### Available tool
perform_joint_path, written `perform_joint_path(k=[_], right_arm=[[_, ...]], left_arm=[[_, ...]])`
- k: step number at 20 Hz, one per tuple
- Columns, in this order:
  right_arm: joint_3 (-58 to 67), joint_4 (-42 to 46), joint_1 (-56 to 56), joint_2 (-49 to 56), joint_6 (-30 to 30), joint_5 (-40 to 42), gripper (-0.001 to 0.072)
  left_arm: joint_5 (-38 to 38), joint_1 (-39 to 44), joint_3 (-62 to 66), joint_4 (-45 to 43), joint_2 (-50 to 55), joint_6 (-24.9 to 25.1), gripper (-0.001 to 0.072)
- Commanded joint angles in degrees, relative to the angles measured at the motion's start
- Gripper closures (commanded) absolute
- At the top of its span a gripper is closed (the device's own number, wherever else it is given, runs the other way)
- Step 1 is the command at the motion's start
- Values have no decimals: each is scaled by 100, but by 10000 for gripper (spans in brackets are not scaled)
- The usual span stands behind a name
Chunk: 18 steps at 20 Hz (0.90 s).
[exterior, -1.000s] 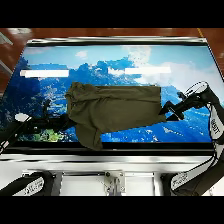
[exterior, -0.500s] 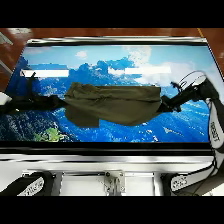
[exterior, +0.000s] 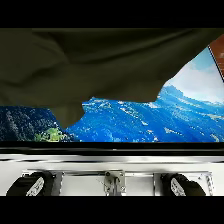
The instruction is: Fold the shirts.
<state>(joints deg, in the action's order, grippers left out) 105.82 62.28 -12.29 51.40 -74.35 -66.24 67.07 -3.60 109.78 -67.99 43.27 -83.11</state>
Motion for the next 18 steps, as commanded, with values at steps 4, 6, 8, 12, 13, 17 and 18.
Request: perform_joint_path(k=[4,6,8,12,13,17,18], right_arm=[[186,2205,20,-1878,-662,-249,653],[186,2542,20,-2031,-809,-935,653],[184,2660,20,-1991,-927,-1952,652],[7,2680,20,-1537,-927,-3526,652],[-282,2677,20,-1414,-927,-3696,652],[-2597,2684,20,-1132,-699,-3552,653],[-3211,2715,20,-1051,-638,-3064,653]], left_arm=[[138,4,710,-260,-894,-695,661],[531,-28,708,-321,-970,-544,661],[1381,-164,702,-501,-916,-387,661],[2573,-319,149,-699,-750,-136,660],[2765,-319,-221,-704,-723,-138,660],[2763,-319,-2146,-708,-573,-136,660],[2483,-319,-2616,-704,-448,-136,659]])
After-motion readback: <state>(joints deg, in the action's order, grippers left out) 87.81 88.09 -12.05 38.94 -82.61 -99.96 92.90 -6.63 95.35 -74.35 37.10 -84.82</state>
